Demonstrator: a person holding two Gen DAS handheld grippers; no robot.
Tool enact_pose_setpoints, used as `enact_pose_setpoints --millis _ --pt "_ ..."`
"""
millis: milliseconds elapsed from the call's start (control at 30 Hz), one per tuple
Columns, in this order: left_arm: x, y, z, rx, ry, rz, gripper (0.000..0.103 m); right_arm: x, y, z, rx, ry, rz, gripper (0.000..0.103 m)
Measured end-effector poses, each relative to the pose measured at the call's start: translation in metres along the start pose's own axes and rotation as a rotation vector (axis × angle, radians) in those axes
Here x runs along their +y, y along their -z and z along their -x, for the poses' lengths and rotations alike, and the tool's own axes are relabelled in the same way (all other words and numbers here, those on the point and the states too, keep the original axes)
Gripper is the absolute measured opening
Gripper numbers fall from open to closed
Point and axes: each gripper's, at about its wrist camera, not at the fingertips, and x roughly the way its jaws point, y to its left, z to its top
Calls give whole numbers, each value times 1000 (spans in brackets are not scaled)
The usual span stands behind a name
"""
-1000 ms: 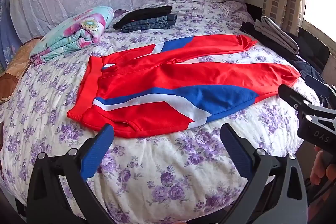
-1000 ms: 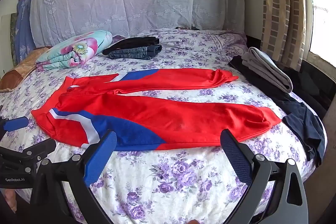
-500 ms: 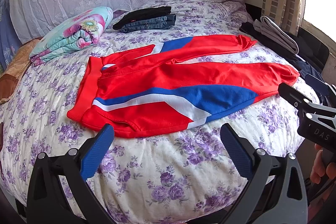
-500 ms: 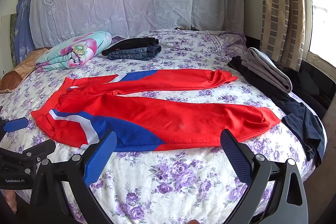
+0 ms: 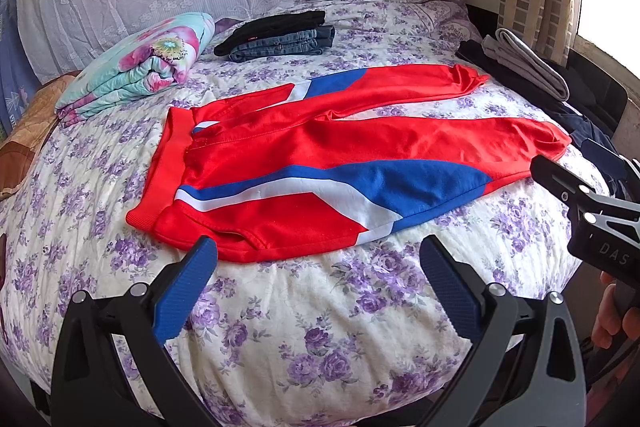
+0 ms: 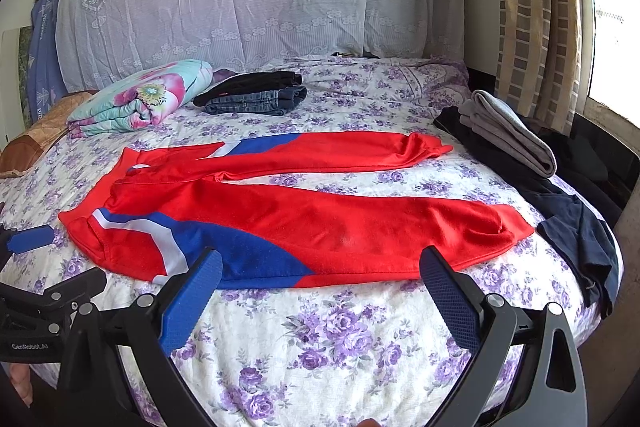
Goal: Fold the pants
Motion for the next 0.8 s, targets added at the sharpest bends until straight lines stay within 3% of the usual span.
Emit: enact_pose_setpoints --millis 800 --pt "-2 0 -1 5 0 -1 99 -3 2 -3 1 4 -3 100"
